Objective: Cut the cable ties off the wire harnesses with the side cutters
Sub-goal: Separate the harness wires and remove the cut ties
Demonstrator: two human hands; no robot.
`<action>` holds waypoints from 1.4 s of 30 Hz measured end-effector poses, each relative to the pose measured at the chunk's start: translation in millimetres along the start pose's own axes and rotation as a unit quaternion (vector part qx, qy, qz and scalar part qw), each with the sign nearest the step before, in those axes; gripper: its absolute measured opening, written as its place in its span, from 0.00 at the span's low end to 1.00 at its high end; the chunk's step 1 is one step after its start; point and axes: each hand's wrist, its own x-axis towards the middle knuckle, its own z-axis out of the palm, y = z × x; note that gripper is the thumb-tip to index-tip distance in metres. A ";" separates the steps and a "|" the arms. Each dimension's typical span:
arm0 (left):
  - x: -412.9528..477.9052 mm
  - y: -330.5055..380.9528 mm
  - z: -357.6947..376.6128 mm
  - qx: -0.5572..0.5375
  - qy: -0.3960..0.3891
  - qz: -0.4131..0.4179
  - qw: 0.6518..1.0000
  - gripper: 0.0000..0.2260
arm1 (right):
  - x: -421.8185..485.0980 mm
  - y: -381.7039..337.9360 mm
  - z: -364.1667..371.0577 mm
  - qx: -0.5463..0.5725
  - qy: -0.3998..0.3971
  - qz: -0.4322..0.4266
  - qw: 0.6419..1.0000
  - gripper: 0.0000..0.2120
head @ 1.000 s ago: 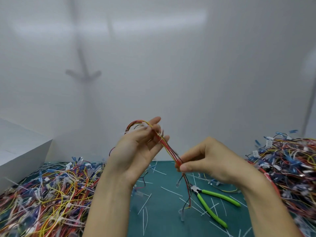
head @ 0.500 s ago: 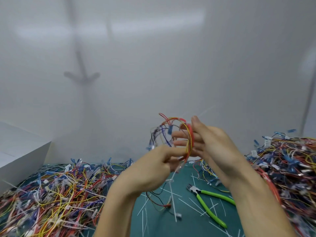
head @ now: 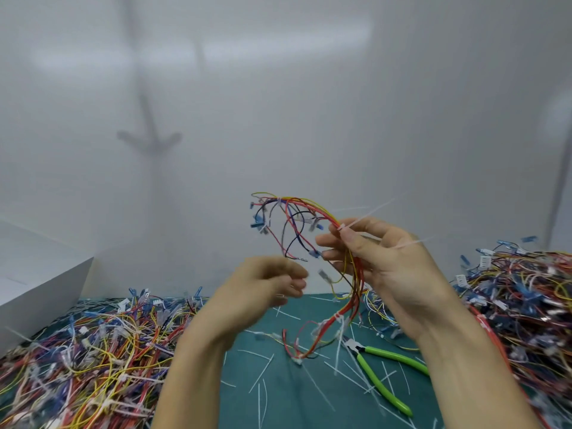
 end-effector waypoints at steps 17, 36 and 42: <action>-4.7 15.9 -16.6 -0.403 0.139 0.001 0.905 0.21 | -5.4 9.2 8.8 -0.305 -0.185 0.041 0.933 0.06; -12.5 39.6 15.4 -0.248 0.193 0.186 0.931 0.14 | -12.5 -3.4 24.7 -0.364 0.016 -0.131 0.922 0.09; -17.2 39.8 10.2 -0.219 0.131 0.223 0.941 0.13 | -11.7 -2.5 27.4 -0.388 0.100 -0.188 0.896 0.04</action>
